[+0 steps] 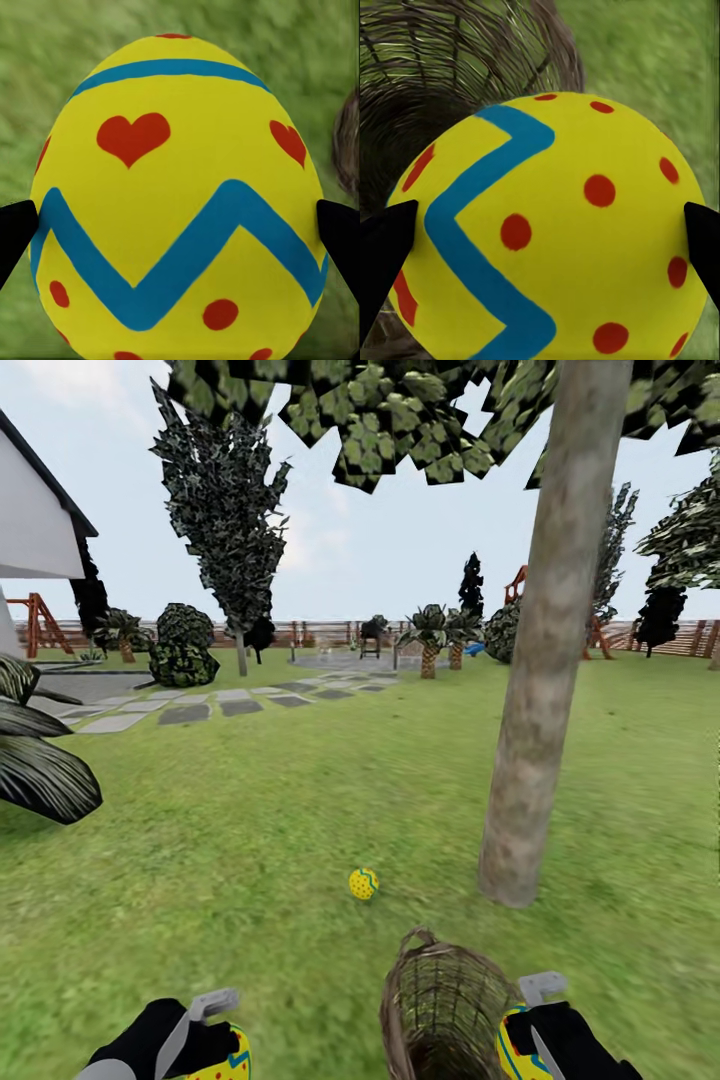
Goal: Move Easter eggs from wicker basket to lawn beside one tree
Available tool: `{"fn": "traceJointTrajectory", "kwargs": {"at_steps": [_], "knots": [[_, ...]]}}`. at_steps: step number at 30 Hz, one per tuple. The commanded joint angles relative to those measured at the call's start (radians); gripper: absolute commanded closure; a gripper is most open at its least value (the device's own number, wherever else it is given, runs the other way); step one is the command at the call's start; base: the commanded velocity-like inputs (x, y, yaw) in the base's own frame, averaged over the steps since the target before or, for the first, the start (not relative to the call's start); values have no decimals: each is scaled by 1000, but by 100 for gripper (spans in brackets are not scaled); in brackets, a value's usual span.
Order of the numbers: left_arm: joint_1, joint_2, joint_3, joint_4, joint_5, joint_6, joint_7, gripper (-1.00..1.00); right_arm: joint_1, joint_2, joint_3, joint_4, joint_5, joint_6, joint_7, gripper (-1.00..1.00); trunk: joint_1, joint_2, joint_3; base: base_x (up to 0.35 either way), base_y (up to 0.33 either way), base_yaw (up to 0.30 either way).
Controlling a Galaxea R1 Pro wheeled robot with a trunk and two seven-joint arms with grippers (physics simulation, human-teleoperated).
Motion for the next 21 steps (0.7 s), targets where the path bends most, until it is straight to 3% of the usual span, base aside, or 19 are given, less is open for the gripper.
{"fn": "traceJointTrajectory", "kwargs": {"at_steps": [1,10,12,21], "knots": [[0,-2,7,-1,-13,5,-8,100,-1,-1,5,0,4,6,-2,100,-4,7,2,0,-305,0],[0,-5,6,0,-16,5,-8,100,-1,0,6,0,6,4,-2,100,-39,70,30,0,-310,0],[0,-15,6,0,-18,5,-7,100,-1,0,6,0,6,4,-2,100,-46,84,37,-19,-313,0],[0,-22,6,18,-19,5,-6,100,-1,0,6,0,6,6,-2,100,-81,147,65,-108,-313,0]]}}
